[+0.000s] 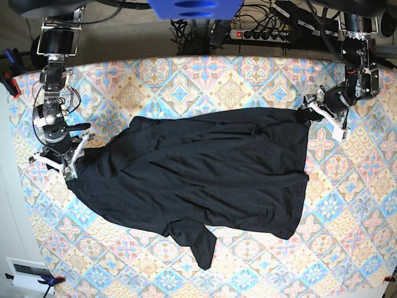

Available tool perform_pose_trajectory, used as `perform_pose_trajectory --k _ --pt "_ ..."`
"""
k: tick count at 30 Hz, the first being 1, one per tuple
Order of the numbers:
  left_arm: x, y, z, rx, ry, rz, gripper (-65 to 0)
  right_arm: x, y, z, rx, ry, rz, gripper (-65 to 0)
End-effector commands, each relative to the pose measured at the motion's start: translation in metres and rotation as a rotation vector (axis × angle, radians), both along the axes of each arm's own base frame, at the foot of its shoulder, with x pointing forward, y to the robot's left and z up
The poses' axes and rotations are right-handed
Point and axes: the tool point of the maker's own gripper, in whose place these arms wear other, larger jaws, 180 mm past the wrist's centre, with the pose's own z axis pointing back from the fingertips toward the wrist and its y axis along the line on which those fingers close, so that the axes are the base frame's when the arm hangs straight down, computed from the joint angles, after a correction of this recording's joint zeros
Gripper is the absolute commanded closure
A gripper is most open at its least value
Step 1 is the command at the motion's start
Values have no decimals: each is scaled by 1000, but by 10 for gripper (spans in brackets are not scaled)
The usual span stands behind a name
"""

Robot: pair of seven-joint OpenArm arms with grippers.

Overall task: Layout the t-shirt on the table in an organized manner, then fold the t-shirt properly
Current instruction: 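Lift the shirt edge with the left gripper and pull it outward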

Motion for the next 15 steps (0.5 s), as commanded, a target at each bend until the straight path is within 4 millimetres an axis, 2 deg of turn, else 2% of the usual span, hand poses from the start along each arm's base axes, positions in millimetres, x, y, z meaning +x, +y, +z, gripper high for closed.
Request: perform_pose_trajectory --k 1,7,12,15 --pt "7 2 11 2 -26 -13 -320 2 3 16 -4 -50 17 -201" --pt "-1 -20 0 -55 22 -20 -321 -15 33 14 40 -63 49 -201" --pt "7 -30 0 -86 9 -10 -321 -20 44 7 72 -55 49 -202" --pt "12 -35 -12 -83 28 7 -321 -21 45 7 73 -53 49 -202"
